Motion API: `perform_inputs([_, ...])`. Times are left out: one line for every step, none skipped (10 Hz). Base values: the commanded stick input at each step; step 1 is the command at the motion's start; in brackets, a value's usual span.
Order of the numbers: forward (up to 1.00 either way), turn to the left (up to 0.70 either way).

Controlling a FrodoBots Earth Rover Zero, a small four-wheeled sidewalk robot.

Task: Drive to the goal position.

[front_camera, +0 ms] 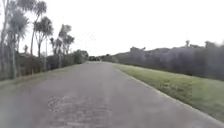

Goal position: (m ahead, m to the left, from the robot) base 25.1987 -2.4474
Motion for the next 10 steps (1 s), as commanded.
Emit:
perform_inputs([1.00,0.00])
perform_inputs([1.00,0.27])
perform_inputs([1.00,0.27])
perform_inputs([1.00,0.27])
perform_inputs([1.00,0.27])
perform_inputs([1.00,0.27])
perform_inputs([1.00,0.00])
perform_inputs([1.00,0.00])
perform_inputs([1.00,0.00])
perform_inputs([1.00,0.00])
